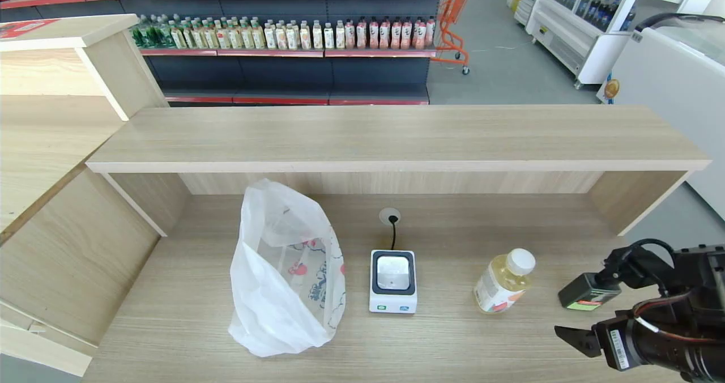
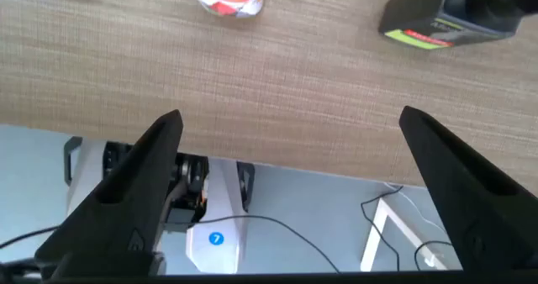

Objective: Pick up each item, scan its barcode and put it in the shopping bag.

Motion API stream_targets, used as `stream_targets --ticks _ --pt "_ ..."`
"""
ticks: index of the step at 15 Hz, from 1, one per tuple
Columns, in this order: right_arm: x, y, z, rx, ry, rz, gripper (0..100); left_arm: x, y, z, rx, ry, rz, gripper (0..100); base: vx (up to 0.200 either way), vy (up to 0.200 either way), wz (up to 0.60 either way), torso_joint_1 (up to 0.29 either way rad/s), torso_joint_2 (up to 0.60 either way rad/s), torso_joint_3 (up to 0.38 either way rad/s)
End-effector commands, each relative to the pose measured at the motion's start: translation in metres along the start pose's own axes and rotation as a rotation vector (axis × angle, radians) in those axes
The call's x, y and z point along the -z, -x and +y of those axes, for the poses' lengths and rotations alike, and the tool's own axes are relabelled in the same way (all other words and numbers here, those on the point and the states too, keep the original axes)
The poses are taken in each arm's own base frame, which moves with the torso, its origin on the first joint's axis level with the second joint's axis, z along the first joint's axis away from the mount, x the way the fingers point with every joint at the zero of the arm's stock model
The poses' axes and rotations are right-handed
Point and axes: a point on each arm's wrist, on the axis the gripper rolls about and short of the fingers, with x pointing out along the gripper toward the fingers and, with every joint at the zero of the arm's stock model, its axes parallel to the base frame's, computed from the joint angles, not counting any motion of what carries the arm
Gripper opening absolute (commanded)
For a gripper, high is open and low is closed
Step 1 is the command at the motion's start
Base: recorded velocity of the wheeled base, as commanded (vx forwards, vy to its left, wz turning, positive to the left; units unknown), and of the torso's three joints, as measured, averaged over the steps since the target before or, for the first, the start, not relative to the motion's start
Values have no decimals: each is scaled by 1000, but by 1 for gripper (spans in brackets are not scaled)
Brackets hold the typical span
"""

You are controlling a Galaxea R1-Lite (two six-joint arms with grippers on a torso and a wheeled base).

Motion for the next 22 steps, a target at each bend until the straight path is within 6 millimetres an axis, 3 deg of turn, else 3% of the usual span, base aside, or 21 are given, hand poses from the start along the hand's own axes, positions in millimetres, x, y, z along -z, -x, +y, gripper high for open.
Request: stream_targets --ticks 1,9,16,22 --pt "3 -28 4 19 12 35 100 0 0 0 0 0 0 100 0 0 0 0 0 0" --pt "-3 -74 37 -26 79 -77 100 0 0 0 0 0 0 100 0 0 0 0 0 0" --pt "-1 -114 54 55 76 -193 100 0 0 0 0 0 0 100 0 0 0 0 0 0" --pt "-1 -130 68 33 75 -275 100 0 0 0 -1 0 0 100 0 0 0 0 0 0"
